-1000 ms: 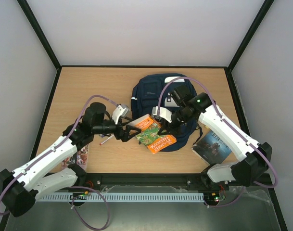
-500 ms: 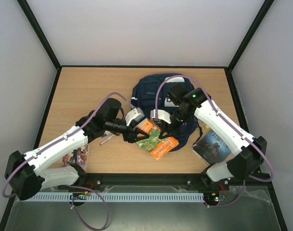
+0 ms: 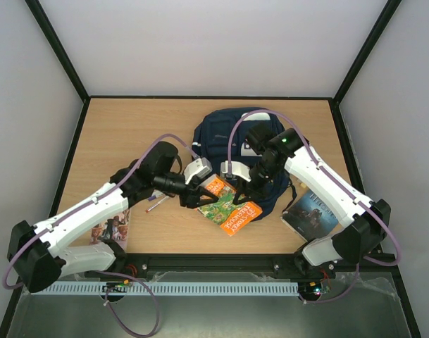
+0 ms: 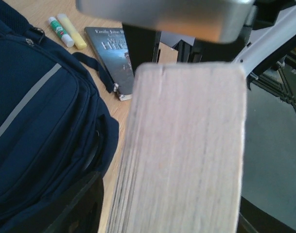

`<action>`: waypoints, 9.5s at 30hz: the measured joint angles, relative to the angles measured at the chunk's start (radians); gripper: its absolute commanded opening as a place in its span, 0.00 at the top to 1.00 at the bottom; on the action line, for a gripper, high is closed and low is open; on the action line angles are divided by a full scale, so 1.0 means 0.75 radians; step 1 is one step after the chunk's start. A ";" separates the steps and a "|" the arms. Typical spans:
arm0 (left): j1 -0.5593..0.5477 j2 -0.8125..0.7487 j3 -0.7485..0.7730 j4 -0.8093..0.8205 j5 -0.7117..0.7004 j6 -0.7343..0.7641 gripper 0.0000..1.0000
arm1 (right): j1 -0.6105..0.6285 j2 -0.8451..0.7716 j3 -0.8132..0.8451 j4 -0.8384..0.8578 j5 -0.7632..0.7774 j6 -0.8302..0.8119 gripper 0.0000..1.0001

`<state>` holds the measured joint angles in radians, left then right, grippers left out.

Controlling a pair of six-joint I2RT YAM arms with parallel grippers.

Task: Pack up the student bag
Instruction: Pick up the book from the center of the board, then place the book in the student bag.

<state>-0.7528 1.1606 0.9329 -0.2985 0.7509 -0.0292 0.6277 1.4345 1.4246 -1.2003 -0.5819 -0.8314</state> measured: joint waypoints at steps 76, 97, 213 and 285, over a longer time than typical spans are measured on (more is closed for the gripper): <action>-0.453 0.557 0.211 0.202 -1.060 0.245 0.39 | -1.247 -0.828 -0.939 1.042 -0.130 1.041 0.99; -0.493 1.049 0.588 0.043 -1.164 0.378 0.46 | -1.247 -0.932 -1.007 1.110 -0.070 1.097 0.99; -0.504 0.976 0.421 -0.218 -1.281 0.136 0.96 | -1.247 -0.933 -1.009 1.109 -0.072 1.086 0.99; 0.053 0.424 0.187 0.300 -0.937 -0.351 0.98 | -0.354 -0.031 -0.674 0.463 -0.430 0.471 0.99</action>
<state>-0.7128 1.4784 1.0733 -0.0734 0.0483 -0.2924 0.3626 1.4117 0.9192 -0.8532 -0.9043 -0.4782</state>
